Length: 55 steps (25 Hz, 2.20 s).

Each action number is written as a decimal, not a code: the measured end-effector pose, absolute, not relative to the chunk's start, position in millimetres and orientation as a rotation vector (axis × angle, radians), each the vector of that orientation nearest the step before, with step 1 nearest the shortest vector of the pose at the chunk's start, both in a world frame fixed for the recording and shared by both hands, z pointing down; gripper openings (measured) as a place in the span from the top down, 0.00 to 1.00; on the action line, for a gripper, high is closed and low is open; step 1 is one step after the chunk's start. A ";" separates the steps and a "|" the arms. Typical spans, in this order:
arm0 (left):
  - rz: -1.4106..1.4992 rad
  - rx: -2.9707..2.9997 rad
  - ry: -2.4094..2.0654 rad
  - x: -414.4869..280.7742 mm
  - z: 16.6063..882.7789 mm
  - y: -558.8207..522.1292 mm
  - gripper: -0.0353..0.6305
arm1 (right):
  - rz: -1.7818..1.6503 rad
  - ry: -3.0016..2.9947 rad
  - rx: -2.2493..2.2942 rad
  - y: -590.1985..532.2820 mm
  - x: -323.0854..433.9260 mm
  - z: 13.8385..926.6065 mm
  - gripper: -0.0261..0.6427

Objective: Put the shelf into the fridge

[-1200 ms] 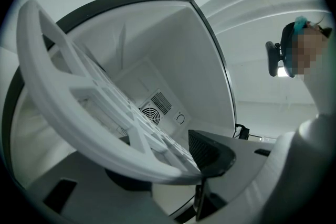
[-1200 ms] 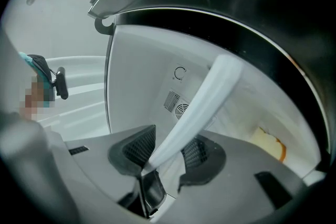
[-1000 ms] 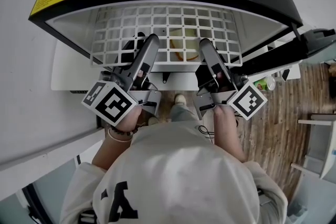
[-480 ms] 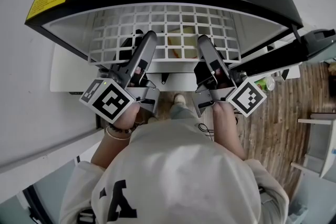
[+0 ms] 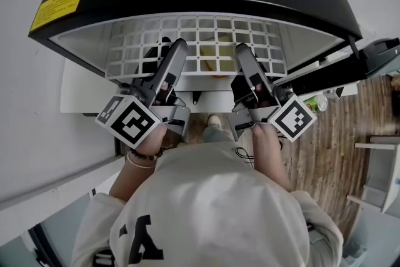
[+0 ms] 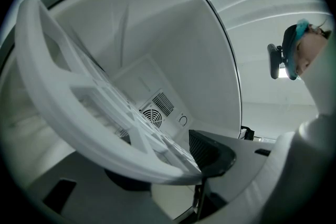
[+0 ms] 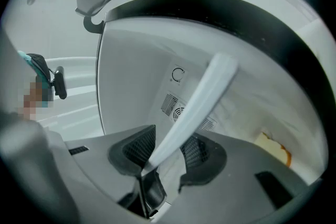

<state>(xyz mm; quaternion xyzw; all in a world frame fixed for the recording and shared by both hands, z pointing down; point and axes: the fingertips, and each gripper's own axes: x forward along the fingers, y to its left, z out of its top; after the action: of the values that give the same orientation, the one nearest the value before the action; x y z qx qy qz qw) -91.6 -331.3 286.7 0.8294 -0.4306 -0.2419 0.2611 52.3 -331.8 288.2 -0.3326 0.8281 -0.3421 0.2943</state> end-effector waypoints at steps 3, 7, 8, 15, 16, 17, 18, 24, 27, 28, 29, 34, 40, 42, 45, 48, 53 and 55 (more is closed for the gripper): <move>-0.655 2.246 -1.161 -92.0 286.9 -331.9 0.62 | -0.908 2.199 -0.895 -332.5 51.9 288.4 0.73; -0.656 2.247 -1.152 -91.9 287.0 -333.3 0.62 | -0.901 2.182 -0.911 -333.7 52.4 288.2 0.73; -0.656 2.248 -1.150 -91.9 286.8 -333.9 0.62 | -0.900 2.176 -0.916 -334.4 52.5 288.0 0.73; -0.650 2.255 -1.138 -91.1 286.1 -338.8 0.61 | -0.896 2.135 -0.945 -339.8 54.2 288.4 0.73; -0.649 2.256 -1.137 -91.2 286.1 -339.5 0.61 | -0.895 2.130 -0.947 -340.5 54.3 288.4 0.73; -0.650 2.258 -1.135 -91.2 286.0 -340.3 0.61 | -0.893 2.126 -0.949 -341.4 54.3 288.2 0.73; -0.650 2.260 -1.133 -91.2 285.7 -341.2 0.61 | -0.892 2.122 -0.950 -342.3 54.3 288.0 0.73; -0.646 2.264 -1.123 -91.1 285.4 -345.5 0.61 | -0.896 2.092 -0.971 -346.8 54.8 288.3 0.73; -0.645 2.265 -1.122 -91.1 285.1 -347.6 0.60 | -0.895 2.087 -0.975 -349.0 55.0 288.3 0.73; -0.645 2.266 -1.122 -91.2 284.9 -348.4 0.60 | -0.894 2.084 -0.976 -349.8 55.0 288.2 0.73; -0.645 2.267 -1.122 -91.2 284.7 -349.1 0.60 | -0.894 2.080 -0.977 -350.6 55.0 288.2 0.73; -0.642 2.269 -1.120 -91.1 284.8 -351.8 0.60 | -0.892 2.066 -0.988 -353.5 55.3 288.2 0.73; -0.637 2.273 -1.116 -91.1 284.3 -356.1 0.60 | -0.890 2.054 -1.003 -357.8 55.2 288.0 0.73; -0.636 2.274 -1.116 -91.2 284.4 -357.5 0.60 | -0.887 2.052 -1.006 -359.4 55.0 287.9 0.73; -0.634 2.276 -1.117 -91.2 284.4 -359.9 0.59 | -0.886 2.049 -1.011 -361.9 55.2 287.9 0.73; -0.634 2.279 -1.116 -91.2 284.3 -362.1 0.59 | -0.886 2.043 -1.014 -364.2 55.1 287.9 0.73; -0.634 2.282 -1.111 -91.1 284.2 -364.3 0.59 | -0.884 2.039 -1.021 -366.4 55.4 288.3 0.73; -0.633 2.284 -1.108 -90.8 284.1 -365.0 0.59 | -0.883 2.038 -1.026 -367.1 55.6 288.1 0.73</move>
<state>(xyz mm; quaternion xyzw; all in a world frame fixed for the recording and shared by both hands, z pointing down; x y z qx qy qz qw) -90.8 -365.0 284.1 0.8430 -0.4091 -0.2336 0.2598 55.6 -367.1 288.1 -0.3944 0.7832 -0.3393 0.3404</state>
